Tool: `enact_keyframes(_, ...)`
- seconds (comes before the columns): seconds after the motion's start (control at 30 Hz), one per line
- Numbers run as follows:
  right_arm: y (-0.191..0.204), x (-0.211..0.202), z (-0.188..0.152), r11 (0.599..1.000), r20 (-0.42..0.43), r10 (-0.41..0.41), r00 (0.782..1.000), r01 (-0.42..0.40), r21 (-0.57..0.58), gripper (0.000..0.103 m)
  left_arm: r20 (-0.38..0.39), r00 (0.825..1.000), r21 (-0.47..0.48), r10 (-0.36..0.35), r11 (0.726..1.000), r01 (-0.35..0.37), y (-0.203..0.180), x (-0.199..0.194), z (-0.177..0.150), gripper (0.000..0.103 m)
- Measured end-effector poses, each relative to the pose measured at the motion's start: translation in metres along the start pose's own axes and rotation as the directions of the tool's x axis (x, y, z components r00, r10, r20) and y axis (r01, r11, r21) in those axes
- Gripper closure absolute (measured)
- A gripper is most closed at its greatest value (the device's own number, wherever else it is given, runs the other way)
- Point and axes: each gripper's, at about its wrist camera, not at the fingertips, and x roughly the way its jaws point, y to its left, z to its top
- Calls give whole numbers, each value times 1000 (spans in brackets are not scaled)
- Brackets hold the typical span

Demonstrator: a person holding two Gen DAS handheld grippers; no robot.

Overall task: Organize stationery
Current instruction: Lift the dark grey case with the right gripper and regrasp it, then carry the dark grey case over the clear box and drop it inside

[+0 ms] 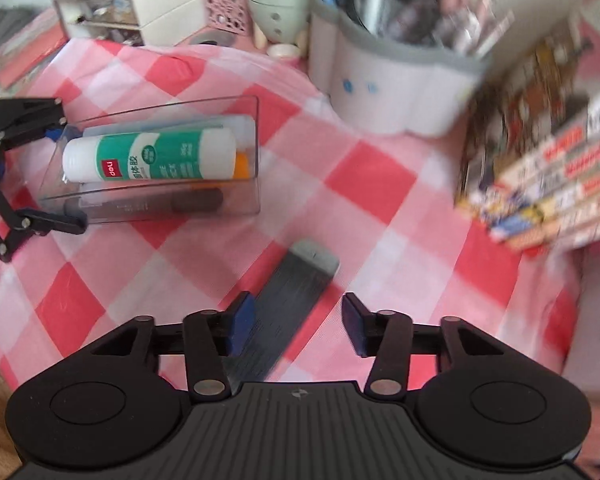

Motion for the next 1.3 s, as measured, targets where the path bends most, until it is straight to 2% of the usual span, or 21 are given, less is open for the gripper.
enact_keyframes(0.07, 1, 3, -4, 1000, -2, 7, 1000, -7, 27, 46, 0, 1000, 0, 2, 1000, -2, 0, 0, 0, 53)
enact_keyframes(0.13, 5, 8, -6, 1000, -14, 0, 1000, 0, 25, 48, 0, 1000, 0, 5, 1000, -5, 0, 0, 0, 53)
enact_keyframes(0.2, 10, 7, -6, 1000, 6, 7, 1000, -7, 9, 61, -1, 1000, 1, 7, 1000, -7, 0, 0, 0, 52)
enact_keyframes(0.43, 14, 5, 1, 999, -9, 13, 1000, -14, -51, 71, -1, 1000, 1, 7, 1000, -7, 0, 0, 0, 52)
enact_keyframes(0.5, 12, -2, 5, 998, 9, 34, 999, -33, -55, 103, -1, 1000, 1, 7, 1000, -7, 0, 0, 0, 52)
enact_keyframes(0.67, 5, -14, 14, 997, 0, -17, 1000, 17, -77, 102, -1, 1000, 1, 7, 1000, -7, -1, 0, 0, 52)
enact_keyframes(0.7, 3, -12, 14, 998, -11, -12, 1000, 11, -66, 93, -1, 1000, 1, 7, 1000, -7, 0, 0, 0, 52)
enact_keyframes(0.73, 3, -10, 13, 998, -14, -4, 1000, 4, -56, 88, -1, 1000, 1, 7, 1000, -7, -1, 0, 0, 52)
enact_keyframes(0.77, 2, -8, 12, 999, -12, 0, 1000, 0, -46, 75, -1, 1000, 1, 7, 1000, -7, -1, 0, 0, 52)
enact_keyframes(0.8, 2, -4, 11, 999, -13, 2, 1000, -3, -37, 55, -1, 1000, 1, 7, 1000, -7, -1, 0, 0, 52)
enact_keyframes(0.83, 3, 0, 9, 1000, -12, -2, 1000, 2, -29, 49, -1, 1000, 1, 7, 1000, -7, -1, 0, 0, 52)
enact_keyframes(0.87, 4, 6, 7, 1000, -23, -9, 1000, 8, -22, 51, -1, 1000, 1, 7, 1000, -7, -1, 0, 0, 52)
enact_keyframes(0.9, 4, 12, 5, 1000, -40, -5, 999, 4, -15, 59, -1, 1000, 1, 7, 1000, -7, -1, 0, 0, 52)
enact_keyframes(0.93, 4, 11, 3, 1000, -14, 16, 1000, -16, -2, 62, -1, 1000, 1, 7, 1000, -7, -1, 0, 0, 52)
enact_keyframes(0.97, 4, 10, 2, 1000, -2, 16, 1000, -16, -7, 70, -1, 1000, 1, 7, 1000, -7, -1, 1, -1, 52)
enact_keyframes(1.3, 1, 0, -5, 998, 32, 43, 999, -45, 42, 71, -1, 1000, 1, 7, 1000, -7, -1, 1, -1, 52)
